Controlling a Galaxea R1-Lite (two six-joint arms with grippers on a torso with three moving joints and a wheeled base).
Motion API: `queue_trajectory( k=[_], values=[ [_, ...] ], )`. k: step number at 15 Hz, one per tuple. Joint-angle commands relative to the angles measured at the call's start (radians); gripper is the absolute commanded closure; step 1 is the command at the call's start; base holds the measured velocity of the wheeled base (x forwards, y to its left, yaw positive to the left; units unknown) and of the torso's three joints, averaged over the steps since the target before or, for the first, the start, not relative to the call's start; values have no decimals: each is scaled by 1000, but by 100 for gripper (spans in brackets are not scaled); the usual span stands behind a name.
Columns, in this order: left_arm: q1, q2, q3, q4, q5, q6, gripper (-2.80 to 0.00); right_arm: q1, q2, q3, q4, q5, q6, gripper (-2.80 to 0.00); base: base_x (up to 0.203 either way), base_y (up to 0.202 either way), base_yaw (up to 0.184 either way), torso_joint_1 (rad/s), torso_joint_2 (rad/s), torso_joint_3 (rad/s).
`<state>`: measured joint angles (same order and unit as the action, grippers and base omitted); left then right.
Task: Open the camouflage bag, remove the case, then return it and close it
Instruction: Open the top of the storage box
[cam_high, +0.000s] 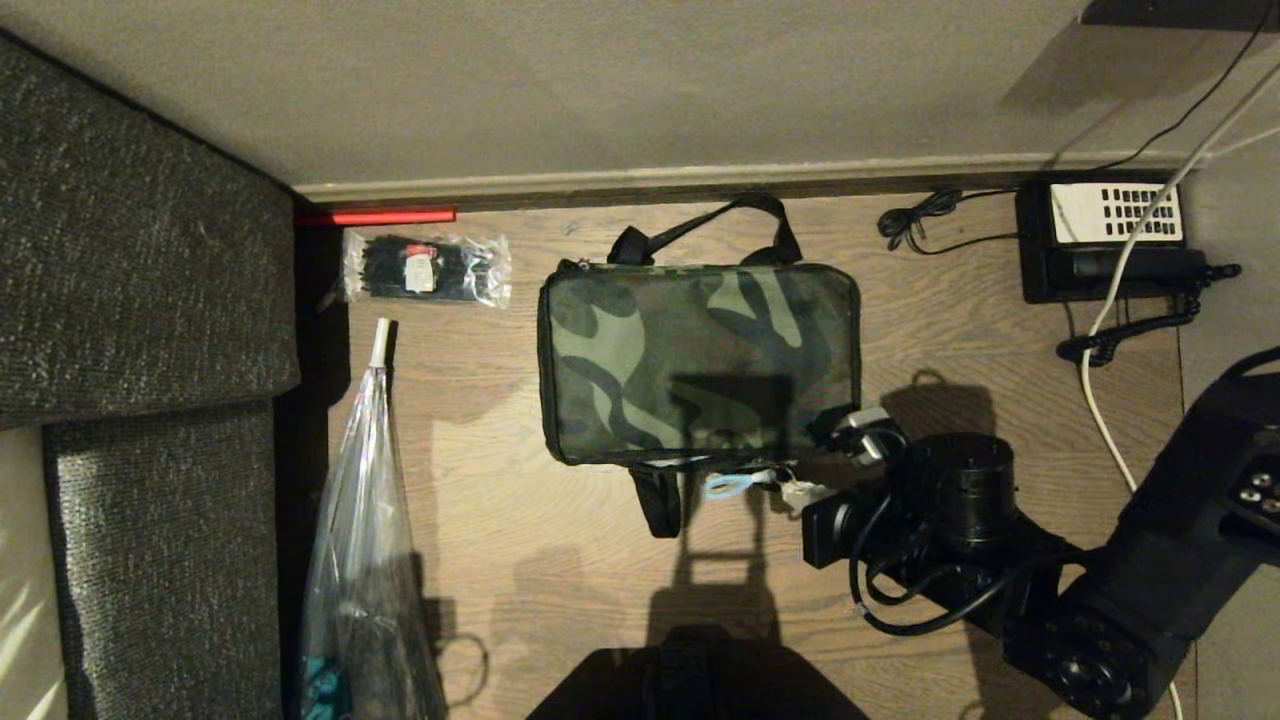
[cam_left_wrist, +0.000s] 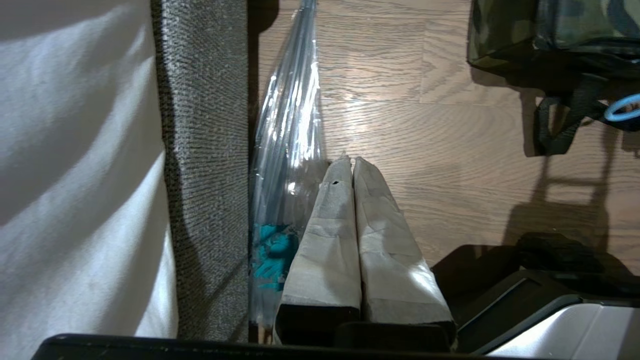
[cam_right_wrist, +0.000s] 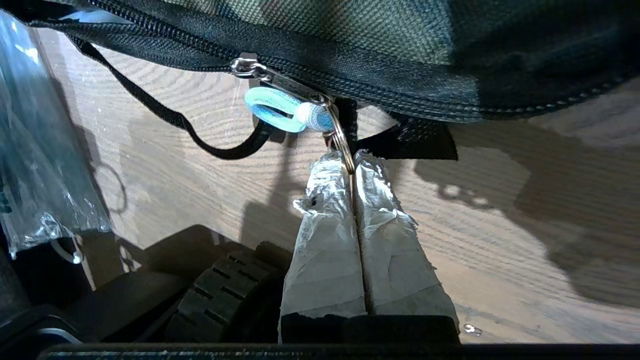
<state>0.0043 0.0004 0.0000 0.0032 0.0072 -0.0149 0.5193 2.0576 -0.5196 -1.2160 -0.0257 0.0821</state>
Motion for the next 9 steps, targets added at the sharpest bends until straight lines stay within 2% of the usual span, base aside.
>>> queue_trajectory(
  k=[1, 4, 9],
  values=[
    [0, 0, 3, 0, 0, 0, 0, -23, -24, 3, -4, 0, 3, 0, 0, 0, 0, 0, 0, 0],
    [0, 0, 3, 0, 0, 0, 0, -54, -51, 6, 49, 5, 0, 0, 0, 0, 0, 0, 0, 0],
    [0, 0, 3, 0, 0, 0, 0, -75, -71, 8, 58, 35, 1, 0, 0, 0, 0, 0, 0, 0]
  ],
)
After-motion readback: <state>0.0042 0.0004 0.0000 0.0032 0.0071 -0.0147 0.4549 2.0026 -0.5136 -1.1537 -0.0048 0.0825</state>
